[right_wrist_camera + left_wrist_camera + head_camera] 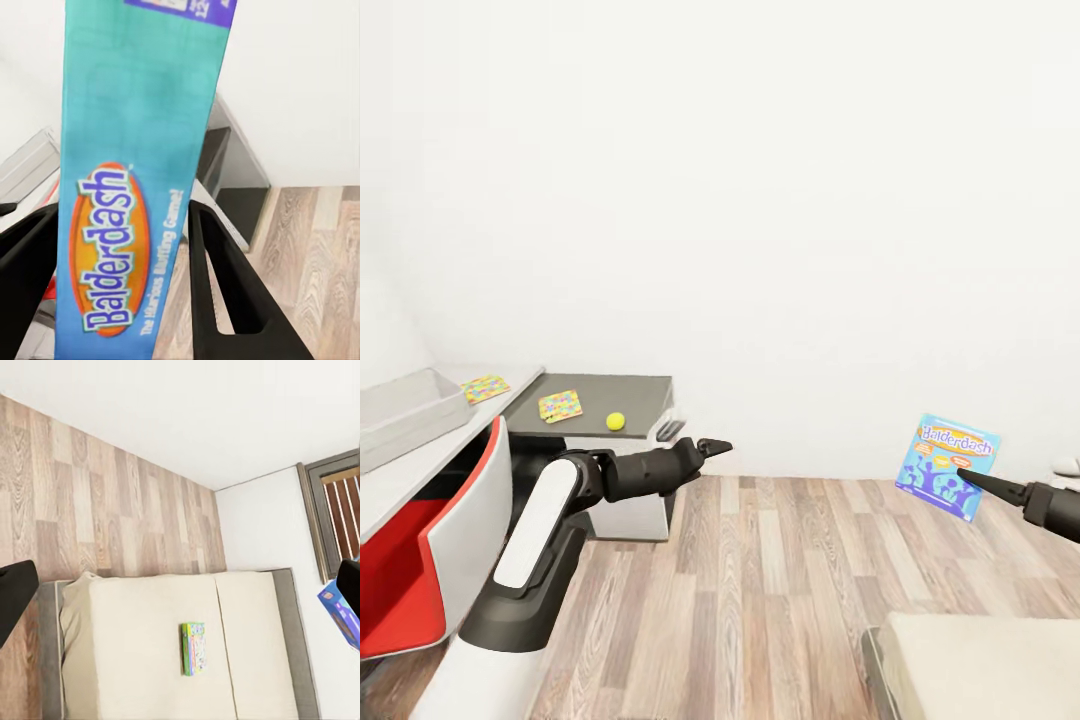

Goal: Put all the toys in the child's room - the three board games (two on the bed and one on the table), the two jigsaw puzzles on the table, and the tennis ball on the table - inside the toy box on the table in the child's room.

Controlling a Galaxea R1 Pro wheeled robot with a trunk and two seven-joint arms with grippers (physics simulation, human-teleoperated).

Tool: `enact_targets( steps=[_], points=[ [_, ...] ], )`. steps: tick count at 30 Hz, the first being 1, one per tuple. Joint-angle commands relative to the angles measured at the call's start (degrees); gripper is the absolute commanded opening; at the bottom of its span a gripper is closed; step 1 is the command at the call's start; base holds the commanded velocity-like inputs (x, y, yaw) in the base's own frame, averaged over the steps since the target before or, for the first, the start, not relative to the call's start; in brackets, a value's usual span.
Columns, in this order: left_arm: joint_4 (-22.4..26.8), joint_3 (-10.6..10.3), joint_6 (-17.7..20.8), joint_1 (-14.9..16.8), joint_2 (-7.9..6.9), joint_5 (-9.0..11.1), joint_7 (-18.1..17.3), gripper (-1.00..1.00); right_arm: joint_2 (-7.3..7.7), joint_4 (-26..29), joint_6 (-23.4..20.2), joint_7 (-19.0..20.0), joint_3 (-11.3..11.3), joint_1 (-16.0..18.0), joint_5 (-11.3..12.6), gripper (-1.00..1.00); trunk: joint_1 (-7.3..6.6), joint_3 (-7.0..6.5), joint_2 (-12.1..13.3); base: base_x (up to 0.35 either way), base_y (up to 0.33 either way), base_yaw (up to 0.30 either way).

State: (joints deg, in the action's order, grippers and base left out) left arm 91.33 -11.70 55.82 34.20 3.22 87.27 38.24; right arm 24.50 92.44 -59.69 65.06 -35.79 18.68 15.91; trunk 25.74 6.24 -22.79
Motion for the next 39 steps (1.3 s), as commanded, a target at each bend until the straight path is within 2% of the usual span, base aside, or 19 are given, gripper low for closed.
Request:
enact_targets(
  steps=[1, 15, 27, 39],
  points=[
    [0.0, 0.0, 0.1, 0.1, 0.03, 0.5, 0.6, 1.0, 0.02, 0.0, -0.3, 0.3, 0.0, 0.0, 0.1, -1.0, 0.04, 0.11, -0.1, 0.027, 0.0, 0.281],
    [0.0, 0.0, 0.1, 0.1, -0.11, 0.5, 0.6, 1.0, -0.03, 0.0, -0.3, 0.6, 0.1, 0.0, 0.1, -1.0, 0.04, -0.01, -0.1, 0.242, 0.0, 0.222],
    [0.0, 0.1, 0.1, 0.1, -0.14, 0.5, 0.6, 1.0, -0.01, 0.0, -0.3, 4.3, 0.1, -0.1, 0.1, -1.0, 0.04, -0.32, -0.1, 0.332, 0.003, 0.031],
    [0.0, 0.1, 0.1, 0.1, -0.14, 0.5, 0.5, 1.0, -0.04, 0.0, -0.3, 4.9, -0.2, -0.1, 0.1, -1.0, 0.04, -0.41, -0.1, 0.338, 0.061, 0.008]
  ],
)
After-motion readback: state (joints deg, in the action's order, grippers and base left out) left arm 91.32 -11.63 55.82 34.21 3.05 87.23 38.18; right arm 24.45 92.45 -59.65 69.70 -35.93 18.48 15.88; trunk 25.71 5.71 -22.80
